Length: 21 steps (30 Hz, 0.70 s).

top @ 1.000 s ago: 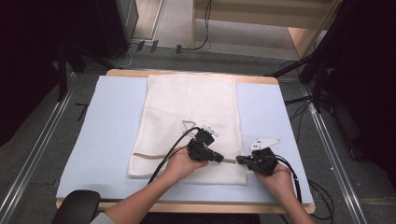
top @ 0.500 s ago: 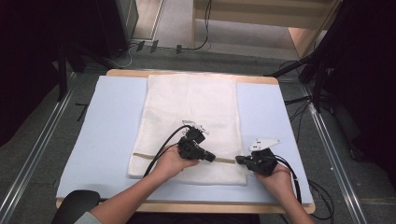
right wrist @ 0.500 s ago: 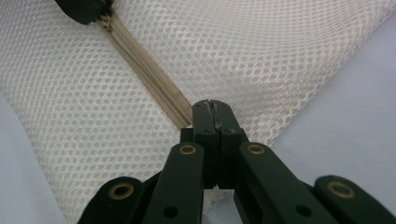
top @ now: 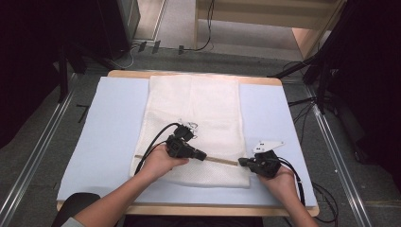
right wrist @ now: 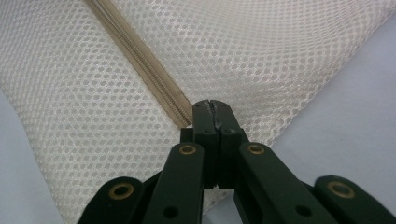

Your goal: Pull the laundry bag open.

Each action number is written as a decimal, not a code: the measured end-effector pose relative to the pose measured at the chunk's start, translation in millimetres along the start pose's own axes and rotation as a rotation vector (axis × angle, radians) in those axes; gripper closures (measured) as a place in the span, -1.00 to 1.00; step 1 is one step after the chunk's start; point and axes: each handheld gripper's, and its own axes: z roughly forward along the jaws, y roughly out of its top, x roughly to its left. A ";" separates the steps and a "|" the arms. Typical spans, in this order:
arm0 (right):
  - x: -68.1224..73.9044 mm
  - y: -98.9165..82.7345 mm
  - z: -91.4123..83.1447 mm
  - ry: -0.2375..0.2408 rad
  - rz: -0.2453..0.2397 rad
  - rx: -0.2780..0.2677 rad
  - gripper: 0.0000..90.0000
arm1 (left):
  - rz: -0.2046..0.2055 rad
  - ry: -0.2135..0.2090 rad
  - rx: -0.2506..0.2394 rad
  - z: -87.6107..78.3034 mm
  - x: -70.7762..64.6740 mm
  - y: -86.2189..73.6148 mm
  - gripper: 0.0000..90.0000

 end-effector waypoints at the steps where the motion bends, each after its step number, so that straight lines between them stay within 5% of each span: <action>1: 0.3 0.0 -0.2 0.001 0.005 0.002 1.00 | 0.003 -0.005 0.003 -0.6 0.5 -0.9 0.97; 21: -1.6 -0.4 0.2 0.013 0.004 -0.003 1.00 | -0.022 -0.001 -0.010 -27.3 15.5 -16.8 0.97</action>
